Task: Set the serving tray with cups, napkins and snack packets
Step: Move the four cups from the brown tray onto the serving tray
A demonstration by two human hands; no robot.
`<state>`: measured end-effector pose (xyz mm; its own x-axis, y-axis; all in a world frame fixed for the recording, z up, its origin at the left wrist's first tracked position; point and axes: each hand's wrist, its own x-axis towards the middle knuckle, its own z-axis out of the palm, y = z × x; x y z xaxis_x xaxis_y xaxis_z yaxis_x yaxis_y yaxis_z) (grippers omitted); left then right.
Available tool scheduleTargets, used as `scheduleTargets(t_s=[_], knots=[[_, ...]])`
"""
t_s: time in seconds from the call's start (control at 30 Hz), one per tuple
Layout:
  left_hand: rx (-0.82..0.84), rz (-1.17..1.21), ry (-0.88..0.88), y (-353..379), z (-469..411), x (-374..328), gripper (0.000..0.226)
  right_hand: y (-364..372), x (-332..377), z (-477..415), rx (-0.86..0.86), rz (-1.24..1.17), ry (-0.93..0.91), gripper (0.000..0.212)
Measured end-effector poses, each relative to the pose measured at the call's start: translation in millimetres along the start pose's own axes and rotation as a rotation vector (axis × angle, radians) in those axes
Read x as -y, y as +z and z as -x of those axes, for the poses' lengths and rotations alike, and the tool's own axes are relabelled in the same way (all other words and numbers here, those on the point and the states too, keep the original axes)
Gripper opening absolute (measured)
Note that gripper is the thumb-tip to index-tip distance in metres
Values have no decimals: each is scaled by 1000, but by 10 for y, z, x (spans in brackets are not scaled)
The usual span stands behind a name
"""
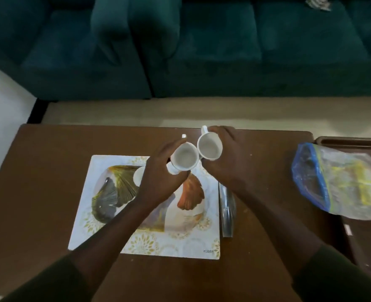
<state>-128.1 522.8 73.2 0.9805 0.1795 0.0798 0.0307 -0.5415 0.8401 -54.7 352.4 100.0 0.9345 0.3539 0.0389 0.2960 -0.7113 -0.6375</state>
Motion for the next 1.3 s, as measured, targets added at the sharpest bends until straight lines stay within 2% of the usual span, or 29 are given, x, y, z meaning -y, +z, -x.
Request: scheduleTargets(t_s=[0.07, 0.13, 0.2, 0.3, 0.37, 0.57, 0.8, 0.9, 0.97, 1.03, 1.13, 1.3], knots=[[-3, -44, -2, -233, 219, 154, 66, 240, 181, 88, 35, -11, 7, 43], [22, -63, -24, -379, 478, 305, 63, 515, 273, 257, 63, -48, 31, 50], [83, -66, -39, -357, 746, 397, 63, 712, 237, 491, 111, -34, 60, 59], [175, -92, -65, -330, 1096, 621, 63, 998, 188, 798, 147, 10, 80, 58], [169, -111, -112, -358, 1253, 832, 65, 1185, 200, 969, 186, -3, 114, 60], [146, -167, -198, -350, 1274, 1162, 64, 1464, 175, 1205, 235, 37, 197, 71], [183, -193, -270, -227, 1167, 1331, 66, 1591, 260, 1189, 190, 74, 300, 79], [209, -231, -235, -246, 1165, 1374, 74, 1593, 280, 1182, 213, 51, 357, 85], [242, -299, -168, -326, 1152, 1415, 82, 1534, 261, 1176, 235, 72, 376, 76], [277, -408, -49, -408, 1123, 1461, 82, 1446, 201, 1146, 231, 163, 298, 60], [320, -515, 71, -470, 1082, 1499, 76, 1346, 112, 1070, 327, 243, 176, 59], [359, -541, 42, -494, 1046, 1490, 66, 1298, 84, 979, 438, 232, 99, 52]])
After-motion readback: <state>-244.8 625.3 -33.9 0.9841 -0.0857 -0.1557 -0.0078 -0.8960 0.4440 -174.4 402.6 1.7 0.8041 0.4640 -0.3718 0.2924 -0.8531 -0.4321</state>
